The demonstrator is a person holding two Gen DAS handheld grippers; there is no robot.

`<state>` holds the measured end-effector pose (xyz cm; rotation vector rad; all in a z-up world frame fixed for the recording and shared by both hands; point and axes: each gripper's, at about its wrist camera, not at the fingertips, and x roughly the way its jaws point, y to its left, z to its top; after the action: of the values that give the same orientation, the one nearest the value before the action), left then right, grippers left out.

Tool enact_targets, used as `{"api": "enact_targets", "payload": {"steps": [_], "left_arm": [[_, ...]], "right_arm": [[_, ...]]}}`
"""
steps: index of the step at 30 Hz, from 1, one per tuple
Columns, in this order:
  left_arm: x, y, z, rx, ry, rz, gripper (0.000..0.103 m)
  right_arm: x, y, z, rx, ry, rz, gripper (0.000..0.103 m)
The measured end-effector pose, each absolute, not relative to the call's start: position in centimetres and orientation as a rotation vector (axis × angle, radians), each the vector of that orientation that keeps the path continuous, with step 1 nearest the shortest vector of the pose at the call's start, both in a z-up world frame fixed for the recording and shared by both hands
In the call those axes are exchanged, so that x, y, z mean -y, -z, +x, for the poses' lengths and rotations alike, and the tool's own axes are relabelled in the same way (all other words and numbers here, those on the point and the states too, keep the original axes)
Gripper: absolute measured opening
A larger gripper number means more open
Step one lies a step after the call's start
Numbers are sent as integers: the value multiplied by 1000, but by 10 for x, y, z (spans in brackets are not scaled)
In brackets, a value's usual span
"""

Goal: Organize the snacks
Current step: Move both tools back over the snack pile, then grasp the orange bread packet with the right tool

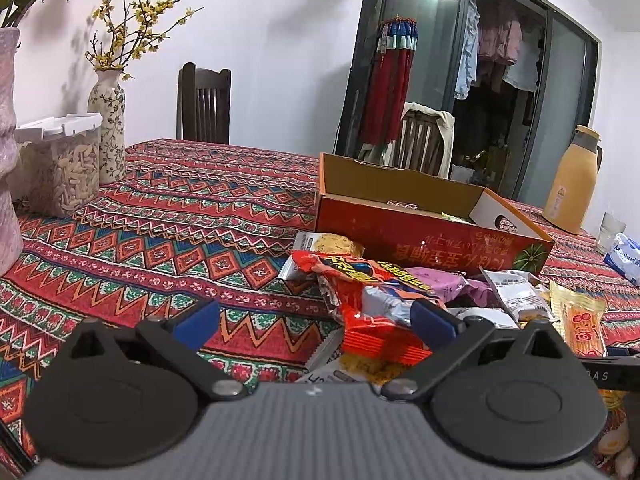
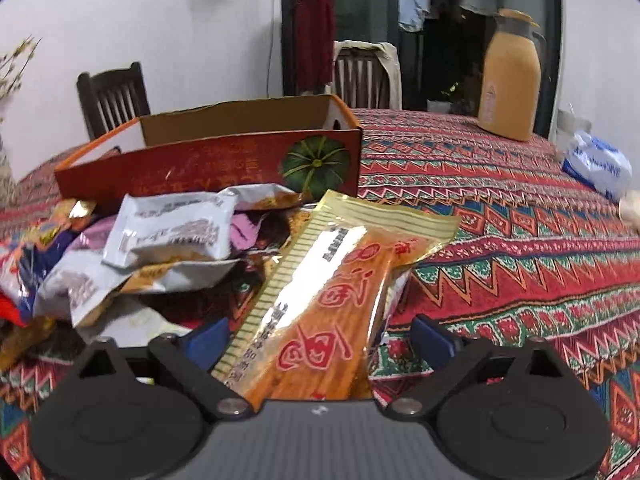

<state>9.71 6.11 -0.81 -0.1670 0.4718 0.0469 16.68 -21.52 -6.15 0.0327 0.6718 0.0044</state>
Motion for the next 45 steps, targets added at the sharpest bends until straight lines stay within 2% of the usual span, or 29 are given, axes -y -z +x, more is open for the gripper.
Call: {"api": "enact_targets", "payload": {"steps": [8,12,16,19,21,35,45], "left_arm": [[-63,8,97,-473,-50,-170,103],[-63,8,96,-474,-50,-170,103],[-62,8,96,-473,-54,-168,103],[-62,7,95,-474,-58,-166,103],[-63,6,95,-474,-63,-164,103],[-59,-4,88,-467,-98,-143,103],[-60,-4,73,-485,-117,-122,103]], "right_arm": [[225,59,156,-656,-42,33,77],[232,57,151,-645,-36,40,62],[234,58,146,-619,-25,37,52],[234,59,142,-594,-17,39,39],[236,59,139,-582,-21,57,36],[243,36,111,-447,-108,93,34],[239,32,98,-426,-187,107,34]]}}
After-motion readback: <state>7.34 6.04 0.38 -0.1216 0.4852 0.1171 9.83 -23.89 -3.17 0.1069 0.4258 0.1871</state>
